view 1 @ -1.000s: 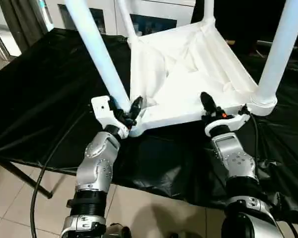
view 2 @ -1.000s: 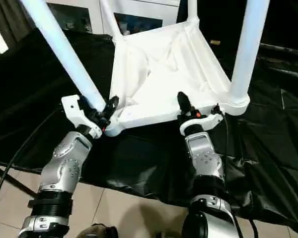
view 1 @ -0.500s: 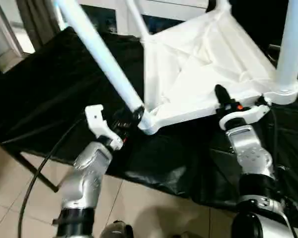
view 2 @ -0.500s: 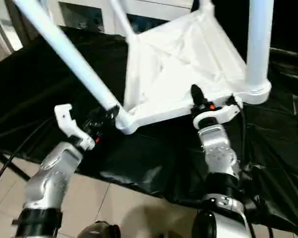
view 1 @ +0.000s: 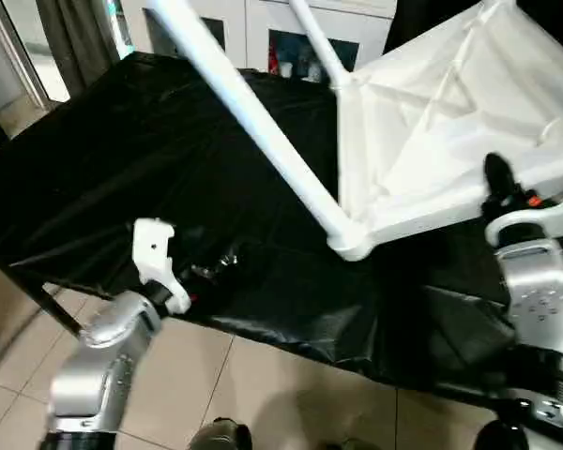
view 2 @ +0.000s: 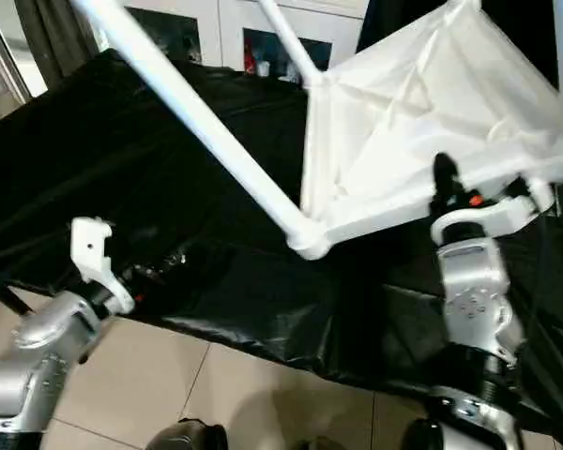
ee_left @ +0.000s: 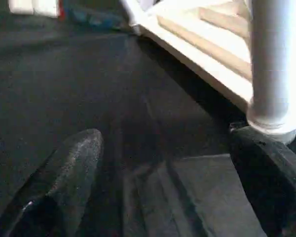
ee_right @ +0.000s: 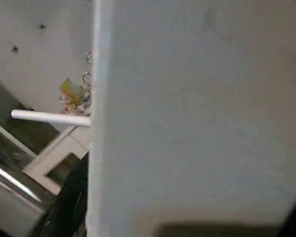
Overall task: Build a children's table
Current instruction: Flip table
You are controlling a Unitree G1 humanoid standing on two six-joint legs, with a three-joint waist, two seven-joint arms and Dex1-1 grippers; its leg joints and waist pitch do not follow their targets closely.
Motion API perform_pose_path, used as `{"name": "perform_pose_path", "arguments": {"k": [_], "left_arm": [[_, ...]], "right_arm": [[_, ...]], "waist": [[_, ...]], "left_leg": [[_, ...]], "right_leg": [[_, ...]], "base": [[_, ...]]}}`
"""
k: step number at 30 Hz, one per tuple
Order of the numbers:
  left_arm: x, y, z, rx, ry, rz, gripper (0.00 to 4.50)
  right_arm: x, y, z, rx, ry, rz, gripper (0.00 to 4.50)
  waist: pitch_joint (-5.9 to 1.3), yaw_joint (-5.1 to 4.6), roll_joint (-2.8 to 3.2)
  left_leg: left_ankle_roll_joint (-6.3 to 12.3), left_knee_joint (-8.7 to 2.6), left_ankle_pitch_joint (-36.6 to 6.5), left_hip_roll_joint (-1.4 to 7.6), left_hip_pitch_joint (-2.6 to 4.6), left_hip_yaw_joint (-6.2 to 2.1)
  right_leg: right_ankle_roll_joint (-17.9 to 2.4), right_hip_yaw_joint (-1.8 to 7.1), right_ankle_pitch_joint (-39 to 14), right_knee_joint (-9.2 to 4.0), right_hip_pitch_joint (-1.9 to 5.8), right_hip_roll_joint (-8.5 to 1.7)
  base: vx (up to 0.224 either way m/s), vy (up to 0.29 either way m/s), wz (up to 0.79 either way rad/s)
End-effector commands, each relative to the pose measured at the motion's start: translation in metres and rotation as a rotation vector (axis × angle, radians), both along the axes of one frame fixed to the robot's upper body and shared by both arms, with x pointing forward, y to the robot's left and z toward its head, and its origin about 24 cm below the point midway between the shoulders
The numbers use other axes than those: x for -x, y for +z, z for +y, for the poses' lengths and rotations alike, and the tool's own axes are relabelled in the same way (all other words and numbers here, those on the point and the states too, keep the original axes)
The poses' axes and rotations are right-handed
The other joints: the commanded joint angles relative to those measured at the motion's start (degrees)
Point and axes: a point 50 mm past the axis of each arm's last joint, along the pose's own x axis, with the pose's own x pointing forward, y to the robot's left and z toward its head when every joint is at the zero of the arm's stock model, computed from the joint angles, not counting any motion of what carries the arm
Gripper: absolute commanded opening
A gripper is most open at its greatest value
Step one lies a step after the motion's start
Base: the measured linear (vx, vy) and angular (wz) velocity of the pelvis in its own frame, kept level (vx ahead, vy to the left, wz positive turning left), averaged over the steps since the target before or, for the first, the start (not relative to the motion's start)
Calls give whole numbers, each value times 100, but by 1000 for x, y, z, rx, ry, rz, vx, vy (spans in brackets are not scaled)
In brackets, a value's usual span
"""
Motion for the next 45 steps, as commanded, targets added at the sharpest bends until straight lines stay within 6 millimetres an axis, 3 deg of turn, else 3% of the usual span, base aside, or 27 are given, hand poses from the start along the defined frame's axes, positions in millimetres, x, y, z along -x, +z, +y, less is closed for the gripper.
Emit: {"name": "perform_pose_path", "arguments": {"k": [1,5,7,8,9,10,13,14,15,17,19,21,25,26,28,30,31,32,33,34,37,39,42,45], "left_arm": [[-2,21,-8,-73,-79,-104,450],[1,35,-16,-184,-183,-151,450],[1,38,-17,-243,-200,-172,450],[1,40,-17,-260,-204,-185,450],[1,43,-18,-267,-207,-197,450],[0,48,-19,-275,-218,-215,450],[-1,59,-23,-320,-236,-277,450],[-3,65,-24,-428,-253,-315,450],[-3,65,-24,-435,-253,-317,450],[-8,73,-24,-524,-243,-363,450],[-12,80,-26,-517,-219,-408,450],[-17,89,-29,-496,-197,-456,450],[-22,94,-38,-479,-207,-526,450],[-23,95,-41,-476,-214,-547,450],[-29,101,-49,-451,-202,-599,450],[-31,103,-52,-433,-196,-612,450],[-35,111,-62,-387,-178,-672,450],[-36,113,-65,-379,-176,-687,450],[-37,114,-69,-374,-187,-694,450],[-38,114,-71,-382,-195,-684,450],[-42,112,-80,-436,-258,-680,450],[-45,109,-82,-524,-265,-707,450],[-51,115,-82,-587,-232,-773,450],[-52,130,-82,-642,-182,-896,450]], "right_arm": [[1,26,-1,168,-36,-53,195],[-3,32,-1,331,-75,-11,195],[-4,33,0,431,-95,13,195],[-5,33,1,472,-105,23,195],[-5,34,2,500,-113,31,195],[-6,34,4,526,-121,36,195],[-7,37,5,564,-142,43,195],[-8,40,6,612,-158,46,195],[-8,40,6,614,-158,46,195],[-10,42,7,635,-169,50,195],[-10,42,8,642,-175,54,195],[-11,42,11,674,-182,58,195],[-12,40,16,727,-190,80,195],[-12,40,18,743,-192,87,195],[-13,38,21,791,-198,104,195],[-14,37,22,812,-193,112,195],[-17,29,30,865,-130,127,195],[-18,26,34,874,-105,130,195],[-19,23,37,879,-74,136,195],[-19,20,39,875,-60,136,251],[-20,6,48,877,11,168,282],[-21,1,48,896,3,202,298],[-22,-7,45,889,-5,237,307],[-24,-13,43,885,-4,253,307]], "waist": [[-428,-24,-108],[-438,-33,-103],[-421,-43,-92],[-427,-41,-91],[-424,-47,-135],[-429,-37,-108],[-393,-52,-149],[-401,-63,-196],[-410,-47,-166],[-395,-81,-182],[-402,-83,-211],[-419,-78,-201],[-426,-89,-205],[-437,-79,-201],[-437,-89,-208],[-444,-79,-190],[-440,-88,-172],[-445,-85,-163],[-444,-103,-181],[-453,-115,-193],[-450,-202,-191],[-484,-229,-203],[-500,-250,-207],[-498,-252,-192]], "left_leg": [[-310,-551,-984,719,308,-394],[-288,-559,-824,716,327,-390],[-385,-560,-979,708,336,-377],[-457,-559,-1057,706,354,-377],[-489,-567,-1080,711,353,-379],[-576,-577,-1173,713,372,-384],[-846,-620,-1756,714,411,-407],[-961,-637,-1997,719,443,-419],[-1028,-637,-2066,717,472,-431],[-1222,-673,-2238,706,477,-435],[-1297,-669,-2363,708,478,-450],[-1328,-660,-2309,710,488,-455],[-1295,-665,-2115,704,451,-457],[-1289,-648,-2112,696,482,-438],[-1246,-658,-2019,707,422,-458],[-1239,-637,-2059,700,472,-441],[-1236,-647,-2047,707,426,-465],[-1267,-638,-2130,707,472,-455],[-1267,-644,-2144,711,444,-473],[-1234,-649,-2136,720,414,-489],[-1088,-628,-2010,703,365,-488],[-974,-621,-1765,714,305,-516],[-634,-563,-1148,722,317,-466],[-530,-558,-1091,732,334,-455]], "right_leg": [[-848,276,-950,-453,103,-469],[-924,241,-757,-401,85,-415],[-919,253,-907,-422,68,-419],[-899,262,-963,-425,69,-426],[-883,257,-990,-433,66,-415],[-848,257,-1028,-423,52,-411],[-740,265,-1402,-473,6,-398],[-670,258,-1546,-480,-8,-396],[-628,257,-1563,-469,-29,-392],[-546,252,-1446,-464,-44,-370],[-557,261,-1486,-470,-30,-408],[-605,260,-1334,-461,-25,-419],[-642,248,-1032,-452,11,-412],[-659,255,-999,-452,-5,-415],[-667,258,-920,-447,47,-426],[-696,263,-977,-455,15,-426],[-714,264,-993,-462,55,-439],[-718,262,-992,-468,26,-431],[-726,259,-981,-466,49,-436],[-724,256,-943,-459,83,-452],[-796,267,-878,-468,98,-456],[-880,259,-707,-438,170,-475],[-1164,252,8,-389,193,-467],[-1291,244,89,-383,197,-453]], "base": [[0,0,0],[0,0,0],[0,0,0],[0,0,0],[0,0,0],[0,0,0],[0,0,0],[0,0,0],[0,0,0],[0,0,0],[0,0,0],[0,0,0],[0,0,0],[0,0,0],[0,0,0],[0,0,0],[0,0,0],[0,0,0],[0,0,0],[0,0,0],[0,0,0],[0,0,0],[0,0,0],[0,0,0]]}}
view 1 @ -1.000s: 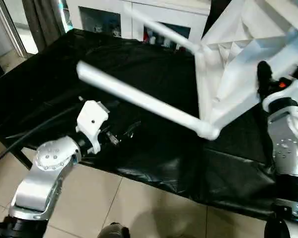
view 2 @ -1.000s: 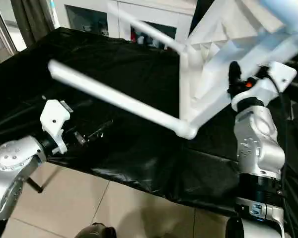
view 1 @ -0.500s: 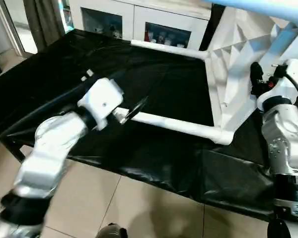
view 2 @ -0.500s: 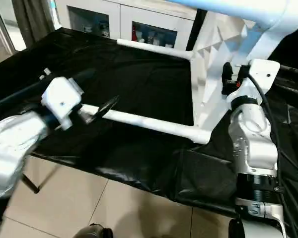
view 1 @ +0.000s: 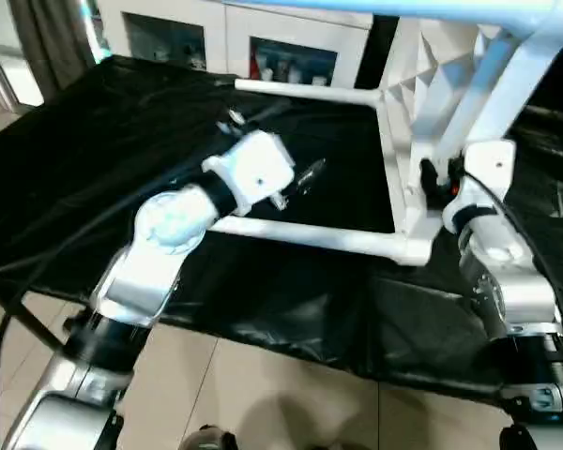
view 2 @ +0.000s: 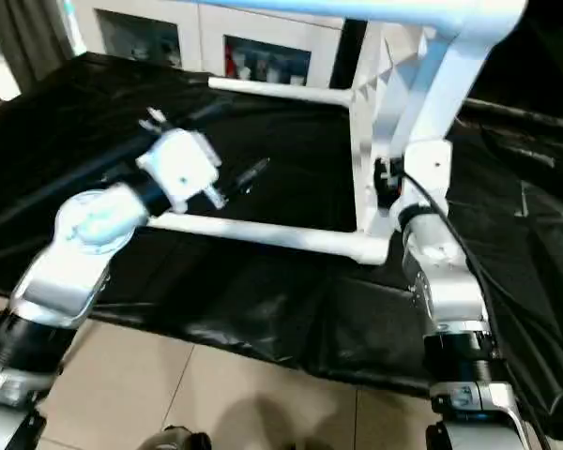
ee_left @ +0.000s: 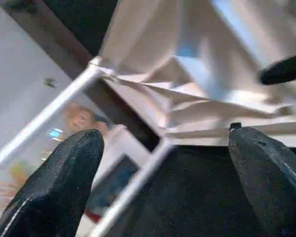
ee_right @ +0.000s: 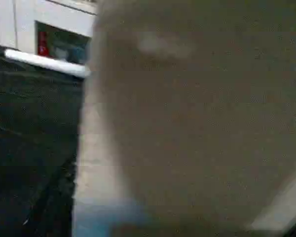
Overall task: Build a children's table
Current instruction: Flip table
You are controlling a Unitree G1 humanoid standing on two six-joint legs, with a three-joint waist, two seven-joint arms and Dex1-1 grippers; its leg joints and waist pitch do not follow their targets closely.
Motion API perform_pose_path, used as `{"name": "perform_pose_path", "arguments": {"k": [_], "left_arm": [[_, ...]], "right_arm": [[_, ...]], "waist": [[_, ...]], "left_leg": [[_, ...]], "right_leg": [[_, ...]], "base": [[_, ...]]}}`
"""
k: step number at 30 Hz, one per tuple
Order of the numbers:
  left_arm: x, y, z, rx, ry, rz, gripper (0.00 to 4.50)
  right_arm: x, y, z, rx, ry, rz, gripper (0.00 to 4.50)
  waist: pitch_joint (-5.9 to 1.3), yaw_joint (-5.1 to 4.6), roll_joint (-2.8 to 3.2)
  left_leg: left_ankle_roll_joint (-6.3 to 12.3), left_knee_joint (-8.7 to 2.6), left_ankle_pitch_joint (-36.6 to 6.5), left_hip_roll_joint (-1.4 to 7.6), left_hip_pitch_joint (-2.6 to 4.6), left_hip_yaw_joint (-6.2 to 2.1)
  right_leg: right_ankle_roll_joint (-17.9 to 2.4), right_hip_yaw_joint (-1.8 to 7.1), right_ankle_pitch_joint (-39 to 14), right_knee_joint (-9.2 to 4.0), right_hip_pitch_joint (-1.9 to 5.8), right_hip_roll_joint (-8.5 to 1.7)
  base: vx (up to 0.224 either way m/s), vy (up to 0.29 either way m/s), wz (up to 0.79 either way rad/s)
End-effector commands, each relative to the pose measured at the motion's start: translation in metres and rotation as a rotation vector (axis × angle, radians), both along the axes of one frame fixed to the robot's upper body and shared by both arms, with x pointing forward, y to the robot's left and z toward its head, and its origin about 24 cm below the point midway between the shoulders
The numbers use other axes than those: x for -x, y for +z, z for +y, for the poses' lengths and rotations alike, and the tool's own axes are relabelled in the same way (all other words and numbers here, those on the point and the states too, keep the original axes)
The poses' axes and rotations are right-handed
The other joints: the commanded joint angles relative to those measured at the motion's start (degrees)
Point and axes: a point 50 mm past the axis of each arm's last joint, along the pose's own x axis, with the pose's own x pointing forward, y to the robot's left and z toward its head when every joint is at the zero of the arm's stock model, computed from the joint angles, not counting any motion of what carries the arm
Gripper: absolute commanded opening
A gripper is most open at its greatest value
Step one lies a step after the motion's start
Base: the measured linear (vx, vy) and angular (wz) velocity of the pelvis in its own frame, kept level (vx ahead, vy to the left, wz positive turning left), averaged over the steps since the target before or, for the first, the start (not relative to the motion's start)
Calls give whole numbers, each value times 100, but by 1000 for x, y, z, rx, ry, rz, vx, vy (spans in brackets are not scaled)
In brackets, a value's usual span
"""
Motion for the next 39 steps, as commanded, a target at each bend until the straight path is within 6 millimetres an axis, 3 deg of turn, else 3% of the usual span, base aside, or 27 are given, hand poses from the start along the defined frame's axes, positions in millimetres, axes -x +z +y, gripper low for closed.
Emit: {"name": "perform_pose_path", "arguments": {"k": [1,4,11,14,17,21,22,25,26,28,29,31,32,35,39], "left_arm": [[2,17,-2,-24,4,-137,450],[4,35,-3,-4,10,-256,450],[5,65,-1,-3,52,-463,450],[5,72,0,-15,58,-535,450],[-2,75,2,-65,119,-581,450],[-14,88,7,-94,218,-624,450],[-19,88,9,-123,251,-616,450],[-27,86,10,-151,274,-591,450],[-30,86,10,-149,289,-589,450],[-31,87,10,-126,291,-577,450],[-32,88,8,-83,273,-553,423],[-32,87,7,-64,264,-541,416],[-33,86,6,-40,260,-517,416],[-33,86,5,-20,261,-505,380],[-33,84,3,-10,249,-481,349]], "right_arm": [[-2,-2,-7,6,-23,2,307],[-5,-3,-6,3,-14,-7,307],[-10,-4,-3,-11,26,-20,245],[-11,-5,-2,-5,28,-22,218],[-12,-4,-2,14,34,-32,213],[-14,1,-4,44,28,-60,210],[-14,2,-4,47,32,-66,209],[-14,5,-2,54,44,-79,209],[-14,7,-2,61,47,-86,209],[-14,8,-1,69,51,-94,209],[-14,10,-1,81,56,-106,209],[-14,12,-2,88,59,-113,209],[-13,15,-3,101,64,-124,209],[-13,18,-5,116,63,-134,209],[-14,23,-9,119,55,-146,209]], "waist": [[-418,7,46],[-406,8,42],[-384,1,-5],[-390,2,-16],[-392,-12,10],[-401,-13,-5],[-408,-11,20],[-406,6,9],[-411,19,85],[-427,6,38],[-434,23,82],[-442,26,55],[-440,30,76],[-434,43,41],[-425,57,49]], "left_leg": [[-504,-537,-1131,737,286,-429],[-547,-545,-1259,747,307,-424],[-635,-547,-1652,752,304,-438],[-596,-543,-1585,754,294,-446],[-651,-551,-1602,747,307,-447],[-646,-539,-1577,734,300,-438],[-636,-530,-1506,725,305,-439],[-581,-531,-1431,732,291,-443],[-573,-528,-1350,734,288,-451],[-544,-524,-1262,730,290,-434],[-500,-514,-1164,728,285,-435],[-421,-501,-1041,730,281,-420],[-368,-500,-1000,730,274,-421],[-243,-485,-995,733,268,-409],[-173,-479,-974,743,268,-409]], "right_leg": [[-1360,252,18,-294,119,-463],[-1405,249,-73,-299,113,-463],[-1320,265,-662,-350,79,-507],[-1291,261,-662,-348,71,-505],[-1292,249,-627,-328,55,-480],[-1291,257,-578,-336,50,-491],[-1321,255,-497,-319,51,-485],[-1364,253,-400,-318,68,-498],[-1394,255,-263,-296,77,-501],[-1452,242,-51,-280,87,-474],[-1509,241,85,-265,99,-490],[-1589,236,290,-251,109,-483],[-1619,234,361,-248,119,-483],[-1690,241,297,-263,136,-505],[-1695,246,153,-273,136,-510]], "base": [[0,0,0],[0,0,0],[0,0,0],[0,0,0],[0,0,0],[0,0,0],[0,0,0],[0,0,0],[0,0,0],[0,0,0],[0,0,0],[0,0,0],[0,0,0],[0,0,0],[0,0,0]]}}
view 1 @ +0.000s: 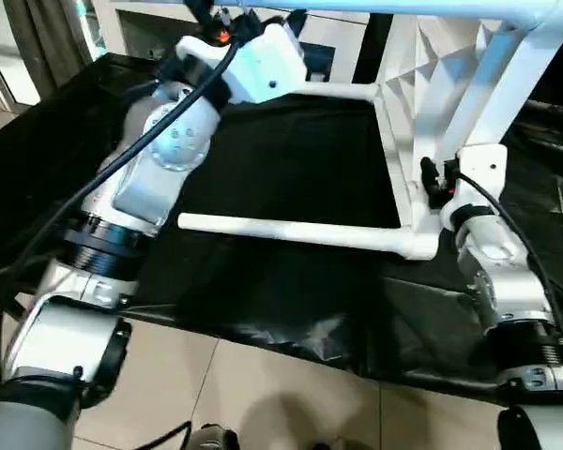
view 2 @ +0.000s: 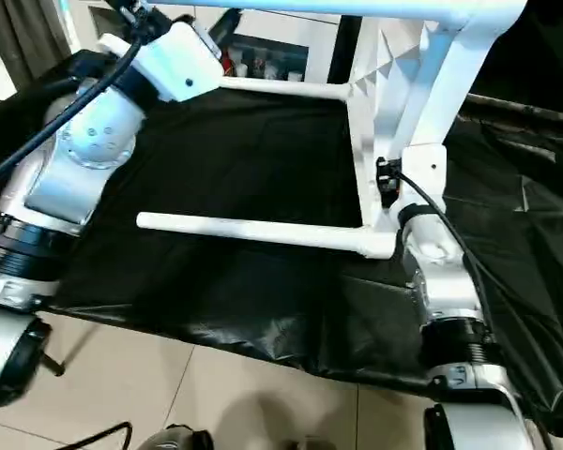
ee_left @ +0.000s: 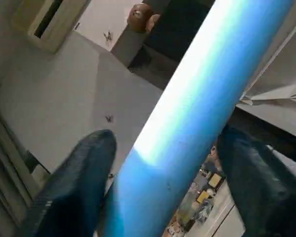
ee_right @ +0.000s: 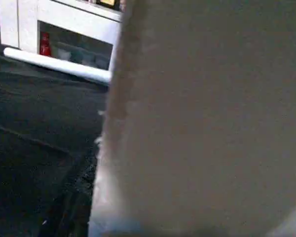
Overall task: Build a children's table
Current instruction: Flip table
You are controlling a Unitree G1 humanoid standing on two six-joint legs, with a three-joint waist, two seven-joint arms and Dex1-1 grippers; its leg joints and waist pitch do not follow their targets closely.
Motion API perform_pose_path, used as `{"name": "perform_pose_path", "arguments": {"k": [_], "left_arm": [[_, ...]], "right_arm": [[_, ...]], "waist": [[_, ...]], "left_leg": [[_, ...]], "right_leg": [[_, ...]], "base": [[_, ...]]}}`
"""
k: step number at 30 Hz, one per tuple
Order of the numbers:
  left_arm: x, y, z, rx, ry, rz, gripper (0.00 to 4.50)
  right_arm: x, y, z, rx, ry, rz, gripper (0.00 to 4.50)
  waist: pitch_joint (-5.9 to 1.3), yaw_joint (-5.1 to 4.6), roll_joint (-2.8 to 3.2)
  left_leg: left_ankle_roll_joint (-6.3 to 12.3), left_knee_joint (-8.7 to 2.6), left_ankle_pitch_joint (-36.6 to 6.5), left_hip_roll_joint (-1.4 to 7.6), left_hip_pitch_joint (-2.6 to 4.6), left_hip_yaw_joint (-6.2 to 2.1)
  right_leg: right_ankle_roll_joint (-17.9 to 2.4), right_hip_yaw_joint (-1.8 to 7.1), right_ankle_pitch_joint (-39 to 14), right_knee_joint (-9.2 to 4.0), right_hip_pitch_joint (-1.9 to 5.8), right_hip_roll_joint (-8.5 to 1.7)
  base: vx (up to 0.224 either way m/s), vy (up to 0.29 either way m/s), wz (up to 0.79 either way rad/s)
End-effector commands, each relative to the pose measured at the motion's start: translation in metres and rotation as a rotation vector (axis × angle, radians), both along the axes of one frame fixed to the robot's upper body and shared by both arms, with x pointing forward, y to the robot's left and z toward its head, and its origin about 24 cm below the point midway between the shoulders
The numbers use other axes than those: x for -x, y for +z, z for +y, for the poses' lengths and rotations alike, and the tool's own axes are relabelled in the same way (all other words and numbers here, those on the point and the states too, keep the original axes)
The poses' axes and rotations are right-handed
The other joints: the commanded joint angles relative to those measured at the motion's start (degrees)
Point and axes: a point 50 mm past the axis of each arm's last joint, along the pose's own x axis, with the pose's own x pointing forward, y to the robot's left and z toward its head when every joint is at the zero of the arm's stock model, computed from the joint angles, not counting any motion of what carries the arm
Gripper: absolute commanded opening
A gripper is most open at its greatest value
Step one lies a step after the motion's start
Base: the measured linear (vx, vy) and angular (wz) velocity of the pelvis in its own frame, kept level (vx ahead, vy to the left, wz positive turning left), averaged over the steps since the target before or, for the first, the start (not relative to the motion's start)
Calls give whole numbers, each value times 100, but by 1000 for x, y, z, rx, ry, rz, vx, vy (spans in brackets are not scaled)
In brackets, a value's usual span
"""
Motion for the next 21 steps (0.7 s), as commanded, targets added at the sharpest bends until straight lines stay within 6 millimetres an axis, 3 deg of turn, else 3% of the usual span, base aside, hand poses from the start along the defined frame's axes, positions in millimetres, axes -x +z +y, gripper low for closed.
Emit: {"name": "perform_pose_path", "arguments": {"k": [1,5,6,13,15,17,21], "left_arm": [[0,3,-1,11,-10,11,332],[-1,-1,0,17,0,35,316],[-2,-2,2,24,7,44,295],[-8,-5,11,107,37,110,270],[-11,-7,18,192,50,160,267],[-14,-8,24,249,63,195,262],[-16,-9,37,428,60,265,261]], "right_arm": [[-3,29,-6,92,5,-108,209],[-4,34,-6,107,12,-125,209],[-5,36,-7,113,14,-130,209],[-6,52,-11,174,35,-177,209],[-5,66,-18,201,42,-207,209],[-5,81,-26,219,40,-236,209],[-5,114,-39,304,60,-282,207]], "waist": [[-450,31,-18],[-449,39,-32],[-451,48,-27],[-484,118,-35],[-464,135,-45],[-452,153,-23],[-436,167,-27]], "left_leg": [[-160,-485,-980,744,281,-408],[-153,-482,-961,743,286,-402],[-107,-473,-864,742,275,-402],[151,-413,-418,718,247,-370],[204,-409,-544,709,232,-357],[160,-411,-779,714,254,-356],[123,-412,-898,713,257,-357]], "right_leg": [[-1667,247,90,-282,146,-502],[-1642,244,19,-285,143,-499],[-1648,249,73,-274,148,-507],[-1707,244,449,-224,154,-504],[-1723,248,280,-253,144,-516],[-1708,246,-89,-284,125,-513],[-1652,239,-348,-303,114,-497]], "base": [[0,0,0],[0,0,0],[0,0,0],[0,0,0],[0,0,0],[0,0,0],[0,0,0]]}}
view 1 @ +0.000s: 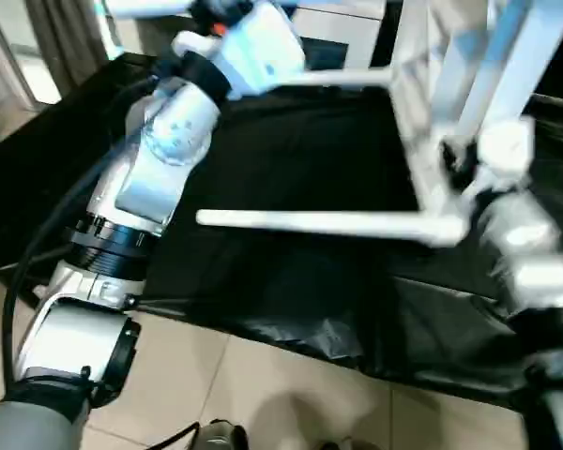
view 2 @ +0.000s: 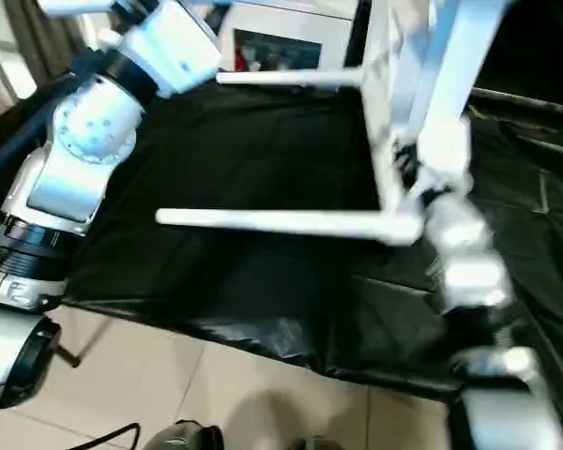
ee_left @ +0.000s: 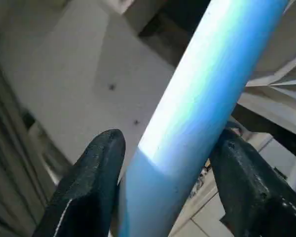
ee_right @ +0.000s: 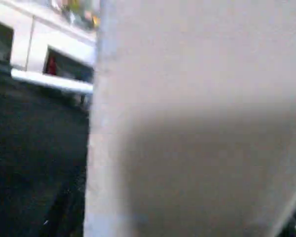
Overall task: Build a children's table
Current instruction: Flip table
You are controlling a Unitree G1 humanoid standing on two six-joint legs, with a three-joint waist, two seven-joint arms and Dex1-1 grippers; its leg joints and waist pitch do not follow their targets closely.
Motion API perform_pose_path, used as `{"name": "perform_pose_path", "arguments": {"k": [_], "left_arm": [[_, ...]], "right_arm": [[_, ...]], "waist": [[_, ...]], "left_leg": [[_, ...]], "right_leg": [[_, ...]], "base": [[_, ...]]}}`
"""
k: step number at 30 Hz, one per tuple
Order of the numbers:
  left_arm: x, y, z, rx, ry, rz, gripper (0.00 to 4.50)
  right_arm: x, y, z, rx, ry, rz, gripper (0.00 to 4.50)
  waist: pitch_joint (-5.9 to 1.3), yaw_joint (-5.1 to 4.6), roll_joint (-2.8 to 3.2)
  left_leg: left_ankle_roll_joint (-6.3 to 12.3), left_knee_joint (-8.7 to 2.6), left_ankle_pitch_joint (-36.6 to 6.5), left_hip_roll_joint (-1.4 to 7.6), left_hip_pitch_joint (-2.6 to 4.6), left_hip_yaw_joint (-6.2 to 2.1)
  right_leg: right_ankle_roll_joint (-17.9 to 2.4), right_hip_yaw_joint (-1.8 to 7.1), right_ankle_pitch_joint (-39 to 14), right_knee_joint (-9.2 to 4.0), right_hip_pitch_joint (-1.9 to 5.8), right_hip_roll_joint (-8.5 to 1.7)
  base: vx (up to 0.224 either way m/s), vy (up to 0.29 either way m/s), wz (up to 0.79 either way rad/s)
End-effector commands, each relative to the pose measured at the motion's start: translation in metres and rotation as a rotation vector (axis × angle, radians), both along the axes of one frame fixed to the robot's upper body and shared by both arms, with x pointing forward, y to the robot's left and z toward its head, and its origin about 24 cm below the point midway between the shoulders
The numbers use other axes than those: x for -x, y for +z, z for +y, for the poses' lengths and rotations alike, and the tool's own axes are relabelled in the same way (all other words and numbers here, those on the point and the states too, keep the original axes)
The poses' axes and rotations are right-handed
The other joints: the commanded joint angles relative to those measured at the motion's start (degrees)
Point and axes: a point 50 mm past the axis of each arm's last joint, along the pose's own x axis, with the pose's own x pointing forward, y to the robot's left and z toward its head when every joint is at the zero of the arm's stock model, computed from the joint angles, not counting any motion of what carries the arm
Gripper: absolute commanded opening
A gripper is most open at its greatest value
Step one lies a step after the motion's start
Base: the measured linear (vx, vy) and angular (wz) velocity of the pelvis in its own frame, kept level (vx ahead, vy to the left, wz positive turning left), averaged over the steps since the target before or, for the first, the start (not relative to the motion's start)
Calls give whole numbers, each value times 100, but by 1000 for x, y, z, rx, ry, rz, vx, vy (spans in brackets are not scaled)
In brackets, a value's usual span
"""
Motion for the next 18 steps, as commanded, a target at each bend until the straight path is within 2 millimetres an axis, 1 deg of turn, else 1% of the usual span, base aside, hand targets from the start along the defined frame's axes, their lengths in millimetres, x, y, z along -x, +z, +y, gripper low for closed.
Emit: {"name": "perform_pose_path", "arguments": {"k": [1,2,3,4,5,6,7,8,9,10,11,12,13,14,15,16,17,18], "left_arm": [[-10,-16,28,226,41,148,261],[-10,-16,31,257,43,160,260],[-10,-17,33,277,44,168,259],[-10,-19,37,319,44,193,255],[-10,-22,40,347,46,213,255],[-10,-24,42,369,46,230,253],[-9,-26,43,387,44,246,251],[-9,-30,44,398,43,270,249],[-8,-34,45,407,42,293,249],[-8,-34,45,407,42,293,247],[-7,-43,45,422,37,350,244],[-6,-49,45,428,34,382,238],[-6,-49,45,429,34,385,234],[-6,-54,45,437,34,409,234],[-4,-65,45,461,37,461,227],[-4,-67,45,464,37,469,227],[-2,-74,46,477,42,499,220],[-1,-80,45,485,44,520,220]], "right_arm": [[7,50,-10,139,29,-157,205],[7,56,-12,164,34,-157,204],[7,61,-14,183,39,-154,203],[7,71,-18,232,59,-136,201],[7,79,-20,269,76,-116,201],[8,85,-21,309,88,-102,200],[9,90,-21,343,95,-92,199],[10,95,-23,369,102,-78,199],[11,101,-24,390,108,-64,199],[11,101,-24,390,108,-64,199],[13,110,-25,435,125,-39,199],[15,114,-25,473,130,-27,198],[15,114,-25,477,131,-26,198],[17,118,-26,510,134,-15,198],[19,125,-27,556,140,11,198],[20,126,-27,562,141,16,198],[22,130,-28,590,144,31,198],[23,133,-28,610,141,40,198]], "waist": [[-447,-8,-158],[-446,-5,-176],[-448,14,-178],[-450,24,-221],[-447,42,-223],[-443,55,-206],[-446,52,-215],[-440,51,-222],[-436,53,-213],[-431,43,-219],[-420,41,-215],[-415,42,-217],[-397,45,-205],[-389,36,-210],[-373,25,-209],[-361,2,-216],[-337,-13,-223],[-317,-24,-213]], "left_leg": [[72,-419,-957,717,316,-373],[71,-418,-953,720,315,-370],[94,-414,-933,715,306,-376],[143,-398,-895,709,296,-374],[170,-393,-892,716,302,-372],[222,-390,-857,725,294,-380],[229,-388,-840,729,295,-386],[236,-391,-863,729,302,-380],[231,-395,-892,734,306,-389],[225,-402,-925,741,302,-395],[142,-416,-1083,758,326,-402],[114,-423,-1137,761,328,-411],[25,-435,-1311,771,355,-407],[-30,-440,-1426,768,368,-404],[-160,-453,-1703,763,389,-412],[-298,-461,-1940,770,398,-446],[-426,-474,-2215,778,416,-462],[-507,-468,-2416,770,439,-469]], "right_leg": [[-1632,239,-406,-371,175,-485],[-1621,239,-420,-374,177,-485],[-1611,238,-446,-370,189,-494],[-1616,233,-455,-365,196,-497],[-1627,231,-516,-374,192,-505],[-1617,235,-510,-375,191,-506],[-1616,228,-513,-365,189,-498],[-1618,226,-555,-368,171,-482],[-1615,226,-588,-371,168,-485],[-1611,225,-614,-372,175,-483],[-1572,229,-768,-388,160,-485],[-1562,226,-822,-392,157,-479],[-1521,233,-980,-420,125,-478],[-1496,235,-1074,-434,112,-474],[-1427,238,-1341,-465,90,-477],[-1368,237,-1581,-486,95,-501],[-1250,237,-1880,-523,75,-505],[-1183,242,-2080,-560,46,-511]], "base": [[0,0,0],[0,0,0],[0,0,0],[0,0,0],[0,0,0],[0,0,0],[0,0,0],[0,0,0],[0,0,0],[0,0,0],[0,0,0],[0,0,0],[0,0,0],[0,0,0],[0,0,0],[0,0,0],[0,0,0],[0,0,0]]}}
